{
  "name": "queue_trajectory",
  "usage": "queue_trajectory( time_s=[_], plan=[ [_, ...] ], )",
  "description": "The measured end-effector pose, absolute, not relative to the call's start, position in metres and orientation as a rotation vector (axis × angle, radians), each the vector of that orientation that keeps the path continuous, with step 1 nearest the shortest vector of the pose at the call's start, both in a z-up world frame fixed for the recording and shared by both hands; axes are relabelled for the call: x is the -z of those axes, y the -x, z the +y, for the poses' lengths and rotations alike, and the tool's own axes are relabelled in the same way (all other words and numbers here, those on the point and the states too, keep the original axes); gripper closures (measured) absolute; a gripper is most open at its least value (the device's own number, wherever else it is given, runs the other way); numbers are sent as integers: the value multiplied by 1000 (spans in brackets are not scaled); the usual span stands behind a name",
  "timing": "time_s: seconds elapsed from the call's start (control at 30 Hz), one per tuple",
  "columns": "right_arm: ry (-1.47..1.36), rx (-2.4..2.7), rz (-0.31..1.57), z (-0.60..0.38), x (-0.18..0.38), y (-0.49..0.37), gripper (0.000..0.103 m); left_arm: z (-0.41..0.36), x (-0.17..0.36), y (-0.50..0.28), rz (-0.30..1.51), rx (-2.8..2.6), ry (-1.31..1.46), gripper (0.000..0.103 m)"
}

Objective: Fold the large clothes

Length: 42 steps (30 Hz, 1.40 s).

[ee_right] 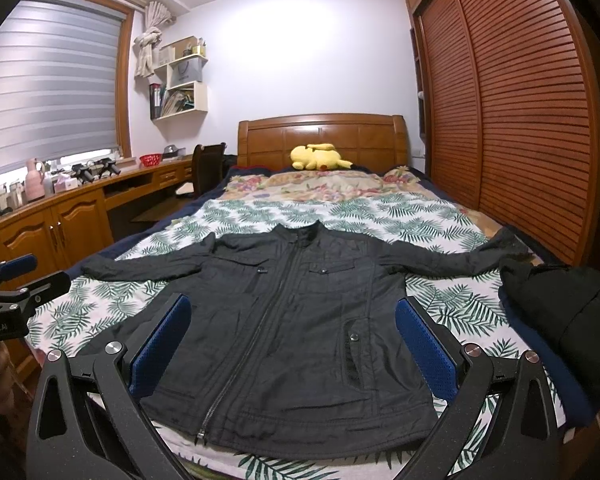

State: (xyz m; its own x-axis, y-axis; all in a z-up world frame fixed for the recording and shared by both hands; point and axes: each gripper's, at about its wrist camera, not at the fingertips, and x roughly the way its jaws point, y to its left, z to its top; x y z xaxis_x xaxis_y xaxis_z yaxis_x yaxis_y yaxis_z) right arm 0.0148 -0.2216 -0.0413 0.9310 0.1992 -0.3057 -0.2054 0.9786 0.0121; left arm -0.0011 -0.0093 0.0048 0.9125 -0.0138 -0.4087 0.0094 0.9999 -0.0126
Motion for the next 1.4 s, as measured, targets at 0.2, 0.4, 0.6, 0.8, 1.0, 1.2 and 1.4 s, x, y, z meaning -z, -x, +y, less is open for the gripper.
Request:
queue_trajectory(
  time_s=[0.2,0.4,0.6,0.8,1.0,1.2,1.4],
  plan=[
    [20,-207,312,-221,41,-14,0,-11,-6,0,420,12,9,0],
    [19,-207,310,-221,41,-13,0,-14,-8,3,413,17,9,0],
    [19,-207,311,-221,40,-11,0,-12,-8,7,405,23,8,0],
    [17,-207,310,-222,40,-11,0,-11,-8,8,401,26,10,0],
    [17,-207,309,-223,39,-11,0,-10,-10,12,394,26,12,0],
    [17,-208,307,-225,41,-12,0,-9,-10,14,389,23,9,0],
    [19,-208,317,-221,37,-13,0,-6,-9,12,397,19,10,0]
  ],
)
